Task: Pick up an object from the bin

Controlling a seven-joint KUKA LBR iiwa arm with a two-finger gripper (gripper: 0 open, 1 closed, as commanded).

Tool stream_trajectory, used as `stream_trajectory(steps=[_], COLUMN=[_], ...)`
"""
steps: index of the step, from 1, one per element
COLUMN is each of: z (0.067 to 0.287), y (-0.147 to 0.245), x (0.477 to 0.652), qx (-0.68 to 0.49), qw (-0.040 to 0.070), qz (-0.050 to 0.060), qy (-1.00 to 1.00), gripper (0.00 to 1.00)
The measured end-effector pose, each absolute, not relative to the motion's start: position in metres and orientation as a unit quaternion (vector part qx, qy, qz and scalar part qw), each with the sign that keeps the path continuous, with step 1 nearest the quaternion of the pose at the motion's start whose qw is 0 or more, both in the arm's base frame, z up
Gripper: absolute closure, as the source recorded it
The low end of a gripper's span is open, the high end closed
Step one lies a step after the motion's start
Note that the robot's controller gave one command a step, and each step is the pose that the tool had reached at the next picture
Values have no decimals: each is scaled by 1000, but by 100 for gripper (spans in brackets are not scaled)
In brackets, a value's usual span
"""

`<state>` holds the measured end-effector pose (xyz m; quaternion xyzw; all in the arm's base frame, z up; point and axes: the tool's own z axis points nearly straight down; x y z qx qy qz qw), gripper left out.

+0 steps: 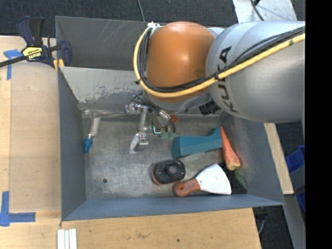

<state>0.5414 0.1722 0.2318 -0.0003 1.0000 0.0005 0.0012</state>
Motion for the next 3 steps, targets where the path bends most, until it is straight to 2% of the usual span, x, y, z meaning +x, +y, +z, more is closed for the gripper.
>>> stream_trajectory(steps=[1, 2, 3], z=[195, 150, 137], y=[129, 101, 90], x=[538, 572, 581], qx=[-32, -59, -152], qw=[3, 4, 1], qz=[1, 0, 0], qy=[999, 998, 988], gripper=[0, 0, 0])
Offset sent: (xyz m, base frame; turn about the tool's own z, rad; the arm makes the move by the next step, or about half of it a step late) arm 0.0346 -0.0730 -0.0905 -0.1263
